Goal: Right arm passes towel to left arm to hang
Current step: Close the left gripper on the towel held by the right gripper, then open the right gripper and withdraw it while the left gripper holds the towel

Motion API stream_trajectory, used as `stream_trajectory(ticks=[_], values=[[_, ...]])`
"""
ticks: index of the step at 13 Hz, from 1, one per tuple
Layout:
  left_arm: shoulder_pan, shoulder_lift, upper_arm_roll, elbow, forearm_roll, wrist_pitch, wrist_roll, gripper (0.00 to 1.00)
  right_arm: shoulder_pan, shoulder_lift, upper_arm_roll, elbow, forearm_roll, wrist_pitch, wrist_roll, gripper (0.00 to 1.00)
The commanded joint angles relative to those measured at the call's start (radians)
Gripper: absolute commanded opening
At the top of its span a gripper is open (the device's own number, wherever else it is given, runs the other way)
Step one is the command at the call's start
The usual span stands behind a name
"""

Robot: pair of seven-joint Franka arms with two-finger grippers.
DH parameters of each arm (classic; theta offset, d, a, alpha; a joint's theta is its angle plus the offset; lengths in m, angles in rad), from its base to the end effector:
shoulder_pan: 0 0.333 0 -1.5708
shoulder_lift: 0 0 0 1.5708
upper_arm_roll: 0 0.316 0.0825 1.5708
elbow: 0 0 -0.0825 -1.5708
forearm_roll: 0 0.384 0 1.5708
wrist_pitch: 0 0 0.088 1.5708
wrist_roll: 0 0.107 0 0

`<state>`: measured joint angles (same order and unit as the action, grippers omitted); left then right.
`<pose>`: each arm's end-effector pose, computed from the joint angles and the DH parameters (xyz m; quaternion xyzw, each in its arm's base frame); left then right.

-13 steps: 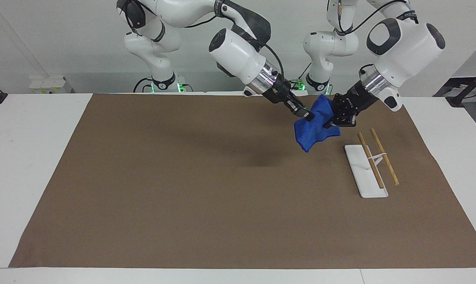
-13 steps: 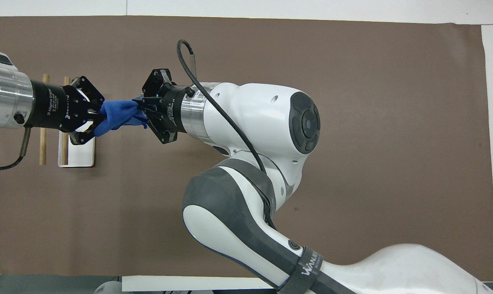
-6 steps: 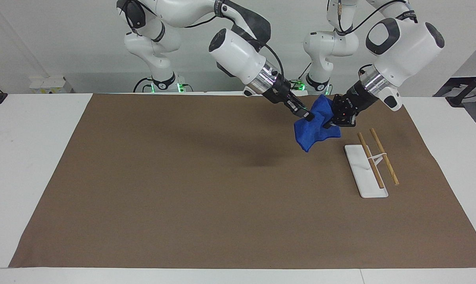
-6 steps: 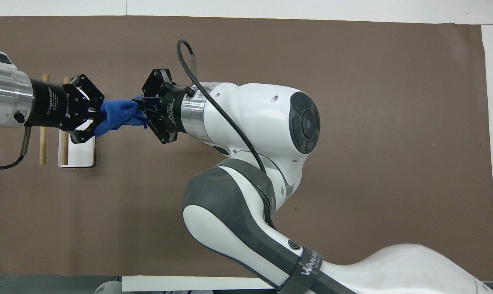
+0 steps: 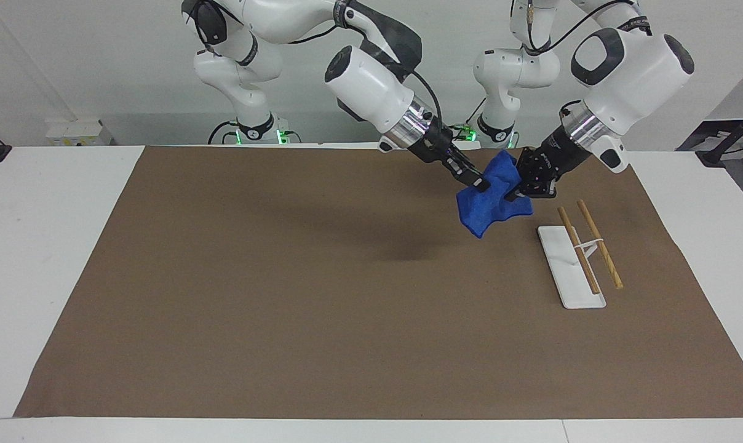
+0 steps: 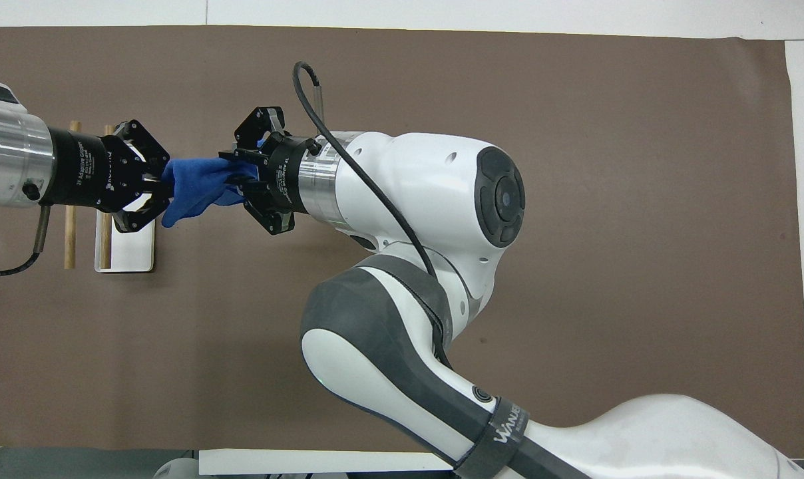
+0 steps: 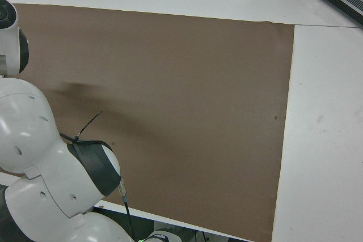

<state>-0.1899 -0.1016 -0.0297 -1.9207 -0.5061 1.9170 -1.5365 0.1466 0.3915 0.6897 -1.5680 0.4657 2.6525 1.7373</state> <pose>0.5221 -0.1523 0.5519 0.7202 0.6499 -0.1527 0.1885 0.5375 0.4570 0.5451 -0.6911 0.5655 0.1695 0.4170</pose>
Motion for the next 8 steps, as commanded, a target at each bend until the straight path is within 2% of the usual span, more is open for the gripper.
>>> stream_trajectory(ticks=[1,3,5,6,8], values=[[-0.017,-0.018,0.013,-0.018,-0.002,0.031,0.019,0.00,-0.016,0.007,0.002,0.008,0.004,-0.017,-0.071,1.00],[-0.007,-0.015,0.013,-0.015,-0.002,0.086,0.059,0.00,-0.054,-0.011,-0.001,-0.007,-0.031,-0.098,-0.262,1.00],[-0.002,-0.006,0.014,-0.017,-0.002,0.125,0.143,0.00,-0.117,-0.055,-0.001,-0.056,-0.178,-0.208,-0.451,1.00],[0.007,-0.004,0.014,-0.017,-0.002,0.140,0.204,0.00,-0.143,-0.075,-0.004,-0.066,-0.261,-0.301,-0.544,1.00],[0.036,-0.004,0.014,-0.017,-0.002,0.140,0.364,0.00,-0.162,-0.103,-0.064,-0.055,-0.378,-0.495,-0.719,1.00]])
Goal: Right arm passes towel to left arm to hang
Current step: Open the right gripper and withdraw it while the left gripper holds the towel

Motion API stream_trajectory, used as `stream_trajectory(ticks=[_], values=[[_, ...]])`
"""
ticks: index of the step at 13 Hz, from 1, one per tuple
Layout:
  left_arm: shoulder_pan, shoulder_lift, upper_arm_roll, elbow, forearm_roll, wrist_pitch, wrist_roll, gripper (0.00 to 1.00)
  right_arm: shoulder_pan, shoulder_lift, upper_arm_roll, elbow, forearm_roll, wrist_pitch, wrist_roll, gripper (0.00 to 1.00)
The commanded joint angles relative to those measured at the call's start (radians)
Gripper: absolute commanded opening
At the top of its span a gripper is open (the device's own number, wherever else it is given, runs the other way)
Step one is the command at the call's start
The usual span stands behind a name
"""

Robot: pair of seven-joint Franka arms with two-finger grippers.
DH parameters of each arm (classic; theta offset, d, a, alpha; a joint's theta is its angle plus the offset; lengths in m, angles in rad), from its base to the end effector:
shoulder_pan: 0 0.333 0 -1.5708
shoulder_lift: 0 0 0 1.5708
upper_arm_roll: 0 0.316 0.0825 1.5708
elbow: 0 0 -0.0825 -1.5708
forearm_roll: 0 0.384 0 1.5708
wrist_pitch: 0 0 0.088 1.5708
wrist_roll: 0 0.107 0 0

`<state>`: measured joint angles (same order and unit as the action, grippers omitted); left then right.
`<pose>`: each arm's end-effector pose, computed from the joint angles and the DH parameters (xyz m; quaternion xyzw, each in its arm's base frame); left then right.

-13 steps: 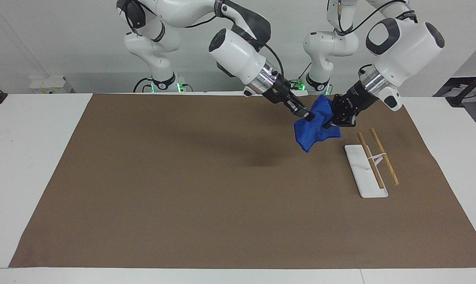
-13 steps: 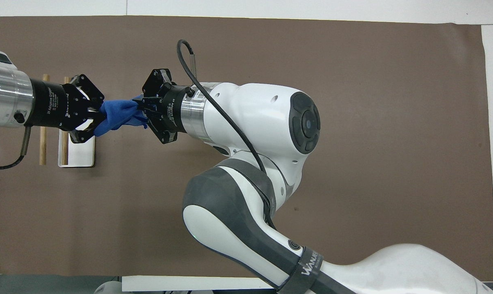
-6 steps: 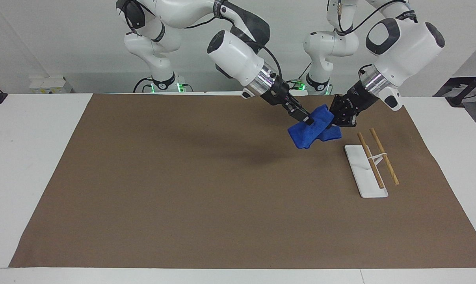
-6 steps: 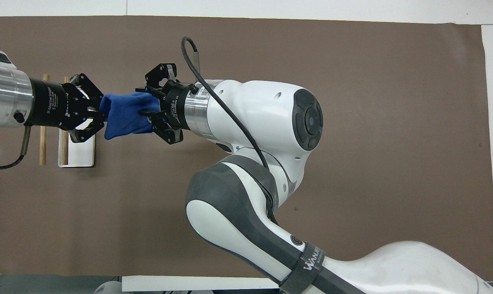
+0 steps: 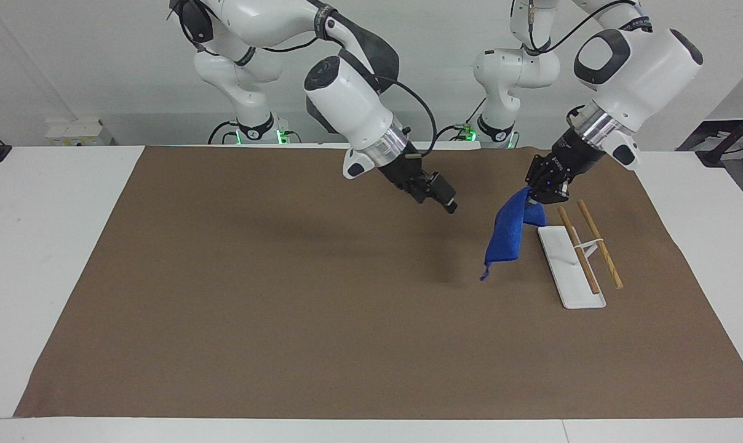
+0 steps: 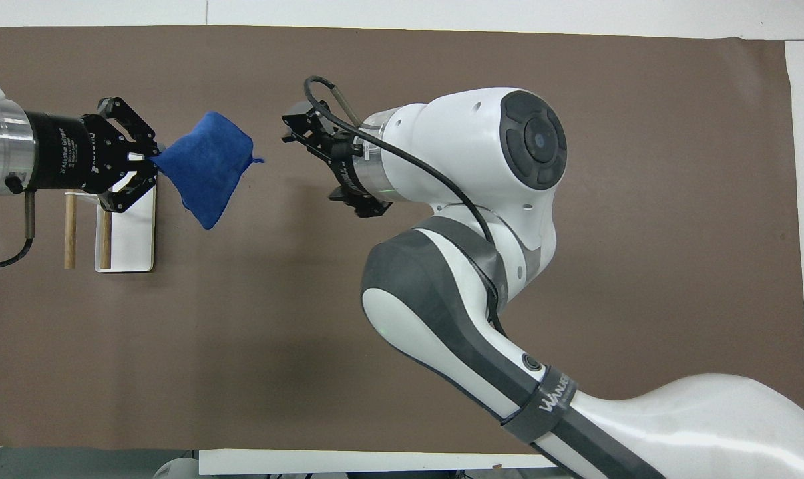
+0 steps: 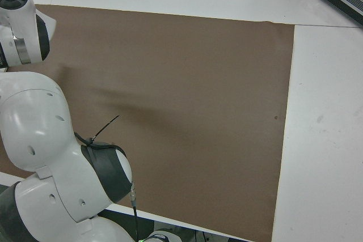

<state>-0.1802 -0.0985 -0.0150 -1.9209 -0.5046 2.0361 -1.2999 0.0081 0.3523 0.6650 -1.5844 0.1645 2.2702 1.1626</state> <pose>0.5381 -0.1344 0.5607 0.7739 0.5798 -0.0827 0.2412 0.5667 0.3802 0.5140 -0.9151 0.3059 0.0178 0.2621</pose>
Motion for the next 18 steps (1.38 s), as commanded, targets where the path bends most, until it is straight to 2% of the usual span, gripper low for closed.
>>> stream_trajectory(ticks=[1,3,5,8,10,12,14,16,18], values=[[0.044,-0.007,0.000,-0.017,-0.003,0.013,0.234,0.00,-0.025,-0.087,-0.076,-0.039,-0.100,-0.188,-0.247,1.00],[0.064,-0.007,0.001,-0.020,-0.002,0.019,0.399,0.00,-0.013,-0.151,-0.209,-0.046,-0.103,-0.321,-0.484,1.00],[0.109,-0.007,0.001,-0.023,0.004,0.019,0.468,0.00,-0.007,-0.211,-0.347,-0.046,-0.103,-0.455,-0.677,1.00],[0.136,-0.009,0.003,-0.047,0.082,0.071,0.603,0.00,0.090,-0.304,-0.633,-0.046,-0.106,-0.639,-0.869,1.00],[0.142,-0.007,0.003,-0.066,0.087,0.101,0.642,0.00,0.101,-0.346,-0.779,-0.043,-0.106,-0.681,-1.053,1.00],[0.154,-0.015,0.004,-0.110,0.087,0.131,0.576,0.00,0.104,-0.352,-0.898,-0.037,-0.106,-0.686,-1.220,1.00],[0.154,-0.030,0.004,-0.158,0.087,0.194,0.460,0.00,0.104,-0.352,-0.924,-0.043,-0.109,-0.672,-1.281,1.00],[0.151,-0.029,0.003,-0.167,0.087,0.254,0.275,0.00,0.104,-0.371,-0.894,-0.081,-0.180,-0.629,-1.247,1.00],[0.153,-0.044,0.003,-0.217,0.089,0.326,0.225,0.00,0.090,-0.362,-0.849,-0.086,-0.180,-0.612,-1.183,1.00]])
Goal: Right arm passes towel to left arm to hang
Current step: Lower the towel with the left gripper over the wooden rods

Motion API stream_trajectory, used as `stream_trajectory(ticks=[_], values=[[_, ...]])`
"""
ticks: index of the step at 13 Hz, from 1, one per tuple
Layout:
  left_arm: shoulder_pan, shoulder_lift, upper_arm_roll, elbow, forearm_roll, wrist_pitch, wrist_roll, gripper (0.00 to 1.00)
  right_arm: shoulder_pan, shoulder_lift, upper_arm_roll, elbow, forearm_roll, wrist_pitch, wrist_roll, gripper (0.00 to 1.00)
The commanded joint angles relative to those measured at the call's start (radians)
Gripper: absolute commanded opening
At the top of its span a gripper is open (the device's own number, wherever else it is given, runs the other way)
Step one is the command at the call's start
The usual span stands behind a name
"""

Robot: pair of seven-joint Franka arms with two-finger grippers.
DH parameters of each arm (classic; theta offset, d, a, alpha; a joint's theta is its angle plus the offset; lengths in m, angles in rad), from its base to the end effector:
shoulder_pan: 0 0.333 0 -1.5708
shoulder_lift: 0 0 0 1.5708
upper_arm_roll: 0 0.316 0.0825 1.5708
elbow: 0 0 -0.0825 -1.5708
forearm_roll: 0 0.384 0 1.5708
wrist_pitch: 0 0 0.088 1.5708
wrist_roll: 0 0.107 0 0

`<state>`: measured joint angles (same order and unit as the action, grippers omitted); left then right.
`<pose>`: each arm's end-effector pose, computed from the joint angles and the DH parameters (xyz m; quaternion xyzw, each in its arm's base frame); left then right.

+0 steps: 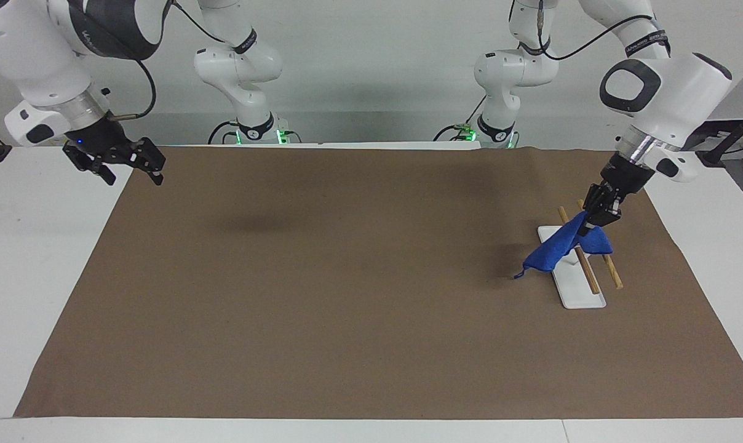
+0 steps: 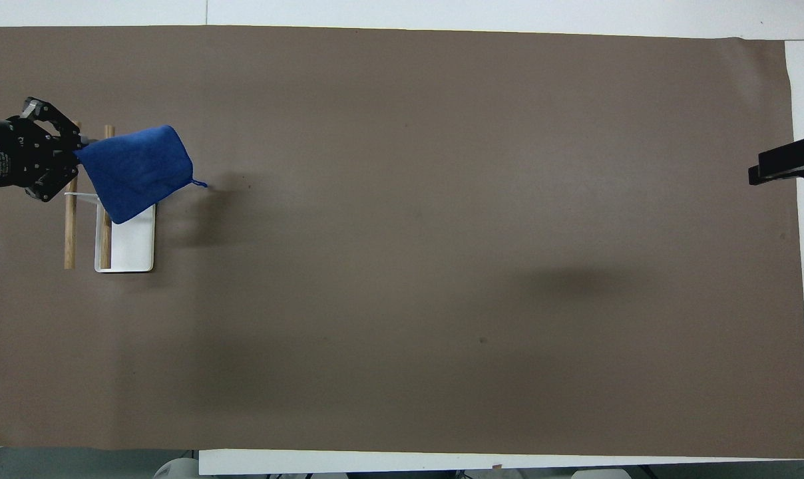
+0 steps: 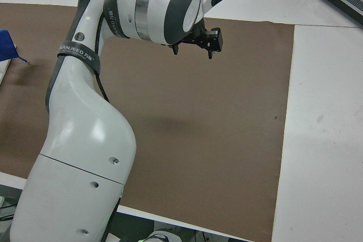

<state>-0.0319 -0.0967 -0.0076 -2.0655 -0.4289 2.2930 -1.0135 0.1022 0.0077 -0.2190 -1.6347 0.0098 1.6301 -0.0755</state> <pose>0.5550 -0.0312 0.5112 0.7993 0.5512 0.0460 0.2348 0.5568 -0.0639 0.5952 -0.9998 0.0210 0.0056 0.0046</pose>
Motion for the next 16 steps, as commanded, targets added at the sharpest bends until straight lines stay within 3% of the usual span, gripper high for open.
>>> stream_trajectory(ticks=[1,10,14,16], values=[[0.006,-0.050,-0.005,-0.102,0.013,0.109,-0.063,0.00,-0.006,-0.012,0.059,-0.034,-0.025,0.027,0.110,1.00],[0.073,-0.023,-0.003,-0.059,0.019,0.122,0.268,0.00,-0.007,-0.015,0.090,-0.031,-0.025,0.004,0.164,1.00],[0.072,-0.009,-0.003,0.001,0.218,0.031,0.319,0.00,-0.006,-0.015,0.090,-0.031,-0.025,-0.004,0.164,1.00],[0.090,-0.009,-0.003,0.002,0.249,0.037,0.335,0.00,-0.006,-0.015,0.092,-0.031,-0.025,-0.009,0.164,1.00]])
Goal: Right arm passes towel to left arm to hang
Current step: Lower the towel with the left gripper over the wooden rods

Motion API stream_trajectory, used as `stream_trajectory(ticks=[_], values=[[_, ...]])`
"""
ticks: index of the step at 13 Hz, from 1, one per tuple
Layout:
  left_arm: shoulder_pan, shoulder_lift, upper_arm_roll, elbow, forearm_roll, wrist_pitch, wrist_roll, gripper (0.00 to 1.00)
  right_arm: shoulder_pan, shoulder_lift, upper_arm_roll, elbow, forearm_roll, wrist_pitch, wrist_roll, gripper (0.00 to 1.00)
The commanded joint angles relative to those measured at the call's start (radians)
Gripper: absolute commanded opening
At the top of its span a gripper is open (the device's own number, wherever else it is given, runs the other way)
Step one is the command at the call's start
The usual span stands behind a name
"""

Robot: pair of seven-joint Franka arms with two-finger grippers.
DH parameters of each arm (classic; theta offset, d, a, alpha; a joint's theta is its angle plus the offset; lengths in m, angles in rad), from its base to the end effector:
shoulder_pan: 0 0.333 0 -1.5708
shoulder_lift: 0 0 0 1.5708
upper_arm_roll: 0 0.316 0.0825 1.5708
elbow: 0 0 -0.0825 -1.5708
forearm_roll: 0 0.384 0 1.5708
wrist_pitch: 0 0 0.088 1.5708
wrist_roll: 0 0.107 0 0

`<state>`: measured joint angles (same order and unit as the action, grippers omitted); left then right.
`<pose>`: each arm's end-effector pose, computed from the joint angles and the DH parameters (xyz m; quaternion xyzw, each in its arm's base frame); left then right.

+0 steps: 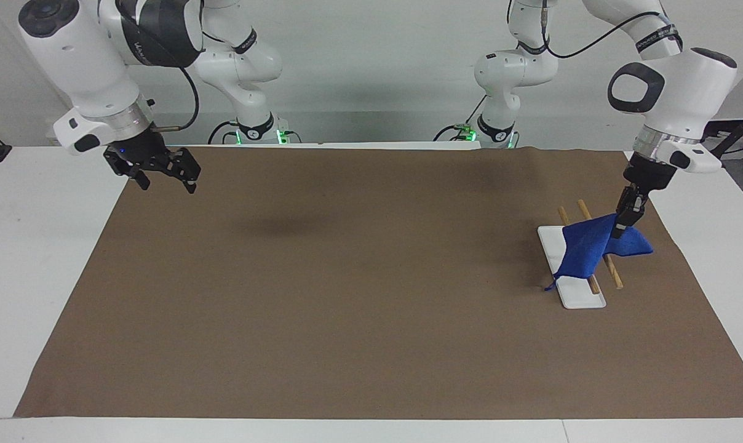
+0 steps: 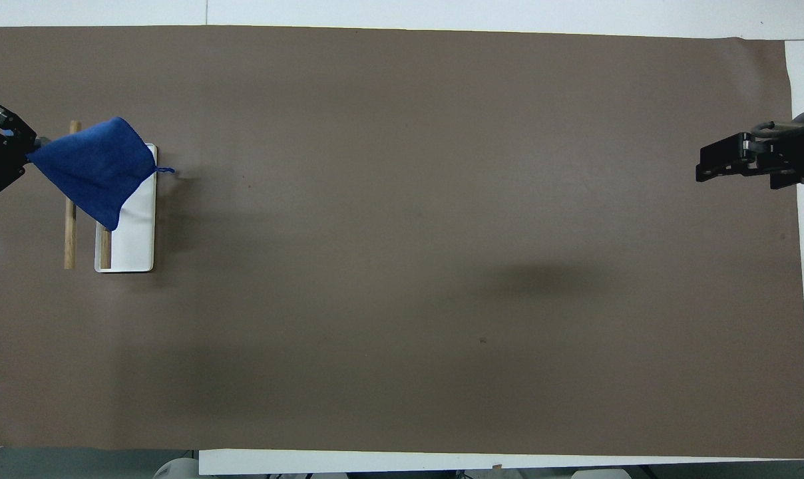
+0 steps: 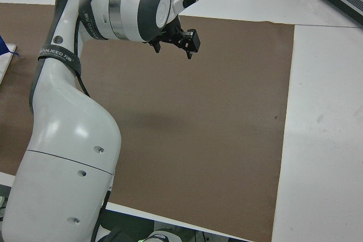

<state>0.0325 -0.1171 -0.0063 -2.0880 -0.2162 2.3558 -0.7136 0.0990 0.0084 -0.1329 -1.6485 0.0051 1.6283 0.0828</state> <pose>0.5526 0.0115 0.5170 0.8881 0.4089 0.1490 0.1480 0.5594 -0.0182 0.5880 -0.9982 0.0585 0.0143 0.0016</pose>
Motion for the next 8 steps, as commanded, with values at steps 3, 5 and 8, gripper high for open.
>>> stream_trajectory(ticks=[3,5,8], values=[[0.067,0.013,-0.004,0.025,0.041,-0.020,0.085,0.00,-0.002,-0.016,0.006,-0.017,-0.020,-0.007,0.006,1.00],[0.072,0.013,-0.003,0.025,0.043,-0.018,0.092,0.01,-0.002,-0.016,0.006,-0.016,-0.020,-0.007,0.006,1.00],[0.072,0.010,-0.001,0.063,0.076,-0.032,0.088,0.01,-0.002,-0.016,0.006,-0.016,-0.020,-0.007,0.006,1.00]])
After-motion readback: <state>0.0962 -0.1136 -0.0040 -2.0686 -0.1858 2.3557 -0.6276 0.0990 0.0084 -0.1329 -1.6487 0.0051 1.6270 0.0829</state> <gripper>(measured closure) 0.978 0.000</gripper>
